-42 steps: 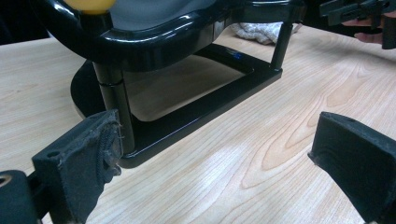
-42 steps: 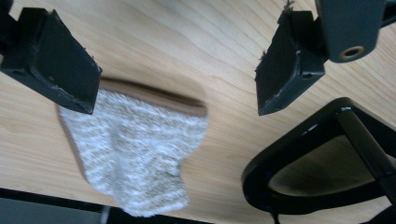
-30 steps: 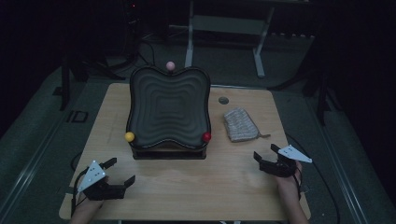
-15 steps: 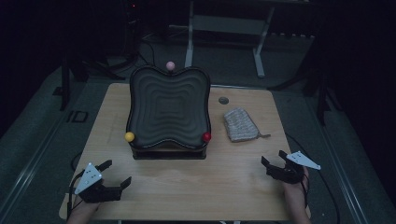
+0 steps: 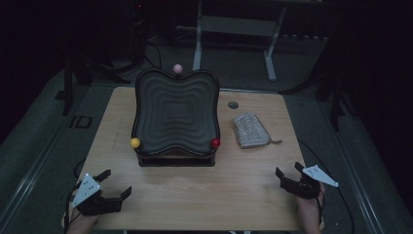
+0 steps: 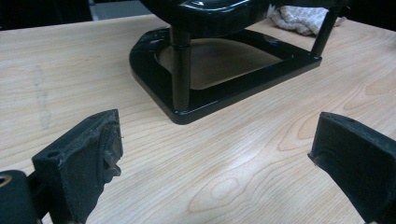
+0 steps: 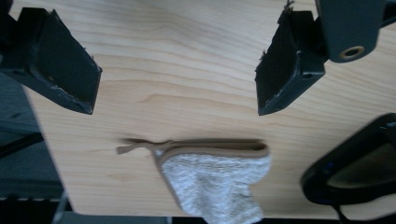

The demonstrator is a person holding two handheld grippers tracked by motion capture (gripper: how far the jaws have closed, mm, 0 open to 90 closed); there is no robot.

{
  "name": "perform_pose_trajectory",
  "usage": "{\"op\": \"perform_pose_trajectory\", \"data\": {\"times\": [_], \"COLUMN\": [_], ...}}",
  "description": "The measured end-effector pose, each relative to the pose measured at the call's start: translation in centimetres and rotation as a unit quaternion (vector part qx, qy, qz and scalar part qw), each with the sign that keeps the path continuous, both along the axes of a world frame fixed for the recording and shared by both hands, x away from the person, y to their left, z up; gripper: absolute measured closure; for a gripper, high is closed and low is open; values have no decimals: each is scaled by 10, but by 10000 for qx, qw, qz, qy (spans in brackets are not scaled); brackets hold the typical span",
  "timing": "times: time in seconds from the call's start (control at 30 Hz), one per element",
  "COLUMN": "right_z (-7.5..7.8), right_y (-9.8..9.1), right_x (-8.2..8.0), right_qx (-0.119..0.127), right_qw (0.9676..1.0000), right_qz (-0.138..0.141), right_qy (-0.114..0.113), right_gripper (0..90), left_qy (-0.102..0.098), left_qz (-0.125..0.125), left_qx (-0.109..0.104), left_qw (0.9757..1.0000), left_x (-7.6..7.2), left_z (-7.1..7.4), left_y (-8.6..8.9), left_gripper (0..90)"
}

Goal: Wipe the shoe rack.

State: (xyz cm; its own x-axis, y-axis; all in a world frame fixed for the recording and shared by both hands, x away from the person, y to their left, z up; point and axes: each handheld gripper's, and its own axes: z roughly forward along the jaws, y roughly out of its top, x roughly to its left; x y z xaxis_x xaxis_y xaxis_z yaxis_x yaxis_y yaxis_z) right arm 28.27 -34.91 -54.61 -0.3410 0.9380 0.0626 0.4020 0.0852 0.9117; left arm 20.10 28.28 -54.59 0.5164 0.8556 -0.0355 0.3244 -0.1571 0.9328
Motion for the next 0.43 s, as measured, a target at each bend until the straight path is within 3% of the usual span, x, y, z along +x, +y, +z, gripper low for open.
{"op": "perform_pose_trajectory", "data": {"times": [0.17, 0.43], "right_z": [-2, -4], "right_y": [4, 6], "right_x": [-1, 0], "right_qx": [-295, -329], "right_qw": [9995, 9994], "right_qz": [2, 5], "right_qy": [-92, -43], "right_gripper": [140, 140], "left_qy": [-31, -86], "left_qz": [36, 134], "left_qx": [38, 85], "left_qw": [10000, 9998], "left_x": [-1, 0], "left_z": [0, -1], "left_y": [0, 1], "left_gripper": [24, 24]}}
